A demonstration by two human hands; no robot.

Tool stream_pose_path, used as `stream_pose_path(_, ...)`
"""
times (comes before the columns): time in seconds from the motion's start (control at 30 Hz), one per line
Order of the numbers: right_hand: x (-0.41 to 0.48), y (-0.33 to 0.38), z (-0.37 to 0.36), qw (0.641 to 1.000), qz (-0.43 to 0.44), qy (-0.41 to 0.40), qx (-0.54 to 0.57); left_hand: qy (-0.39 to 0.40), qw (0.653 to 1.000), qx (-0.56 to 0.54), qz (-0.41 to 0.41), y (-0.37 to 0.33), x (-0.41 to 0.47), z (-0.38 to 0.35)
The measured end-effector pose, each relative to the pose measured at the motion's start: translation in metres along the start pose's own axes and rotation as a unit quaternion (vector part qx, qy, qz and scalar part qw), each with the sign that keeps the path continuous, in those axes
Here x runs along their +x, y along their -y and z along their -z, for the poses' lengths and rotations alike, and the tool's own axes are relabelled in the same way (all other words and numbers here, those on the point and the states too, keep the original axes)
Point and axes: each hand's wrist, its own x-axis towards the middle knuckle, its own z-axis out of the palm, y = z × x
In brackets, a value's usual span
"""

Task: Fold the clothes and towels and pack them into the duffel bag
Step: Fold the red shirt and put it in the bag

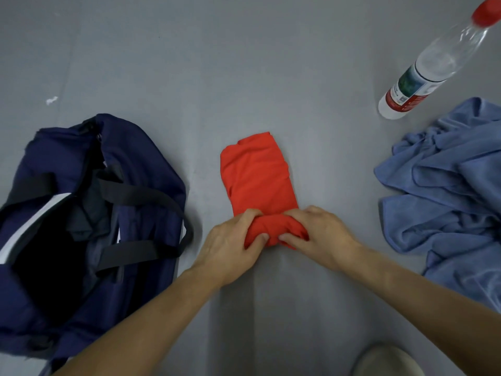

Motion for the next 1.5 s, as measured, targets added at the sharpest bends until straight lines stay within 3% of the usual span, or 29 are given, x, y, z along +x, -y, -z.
stream_pose_path(0.07,-0.001,0.001,0.001,0.998,-0.047,0.035,0.013,-0.019,0.999,-0.033,0.020,-0.002,-0.002,-0.003)
stream_pose_path(0.13,0.000,0.005,-0.001,0.998,-0.058,0.008,0.025,-0.050,0.996,-0.050,0.054,-0.004,-0.001,-0.008)
stream_pose_path(0.23,0.001,0.010,-0.005,0.986,0.041,-0.139,-0.079,-0.098,0.989,-0.053,0.101,-0.005,0.005,-0.014)
stream_pose_path(0.27,0.000,0.009,-0.007,0.977,0.083,-0.150,-0.125,-0.107,0.988,-0.036,0.102,-0.004,0.006,-0.017)
stream_pose_path(0.37,-0.001,0.002,-0.018,0.969,0.127,-0.068,-0.200,-0.149,0.984,-0.003,0.098,0.000,0.005,-0.021)
stream_pose_path(0.47,0.008,-0.004,-0.022,0.971,0.097,-0.037,-0.216,-0.182,0.980,0.081,-0.014,0.001,0.005,-0.027)
stream_pose_path(0.53,0.015,-0.005,-0.018,0.971,0.093,-0.032,-0.219,-0.124,0.985,0.098,-0.066,0.007,0.004,-0.031)
stream_pose_path(0.63,0.021,-0.005,-0.017,0.971,0.088,-0.022,-0.223,-0.025,0.991,0.119,-0.061,0.022,0.001,-0.030)
stream_pose_path(0.8,0.024,-0.001,-0.017,0.978,0.085,-0.042,-0.187,-0.035,0.990,0.109,-0.077,0.023,0.011,-0.017)
stream_pose_path(0.9,0.026,0.002,-0.005,0.992,0.075,-0.062,-0.082,-0.020,0.999,0.042,-0.025,0.012,0.016,0.001)
stream_pose_path(1.03,0.026,0.009,0.020,0.996,-0.062,0.035,0.046,0.001,0.999,-0.029,0.040,0.007,0.017,0.014)
stream_pose_path(1.13,0.027,0.013,0.024,0.991,-0.109,0.005,0.082,-0.068,0.987,-0.115,0.088,0.008,0.016,0.004)
stream_pose_path(1.2,0.027,0.016,0.019,0.994,-0.037,-0.100,0.003,-0.107,0.974,-0.154,0.125,0.006,0.019,-0.004)
stream_pose_path(1.27,0.026,0.017,0.011,0.975,0.094,-0.173,-0.105,-0.136,0.962,-0.180,0.151,0.003,0.022,-0.008)
stream_pose_path(1.33,0.024,0.013,0.001,0.963,0.156,-0.123,-0.180,-0.153,0.964,-0.153,0.154,-0.001,0.023,-0.010)
stream_pose_path(1.4,0.023,0.009,-0.009,0.967,0.132,-0.057,-0.209,-0.172,0.969,-0.094,0.152,-0.003,0.021,-0.011)
stream_pose_path(1.5,0.028,0.010,-0.009,0.972,0.087,-0.040,-0.214,-0.170,0.980,-0.005,0.107,-0.003,0.016,-0.017)
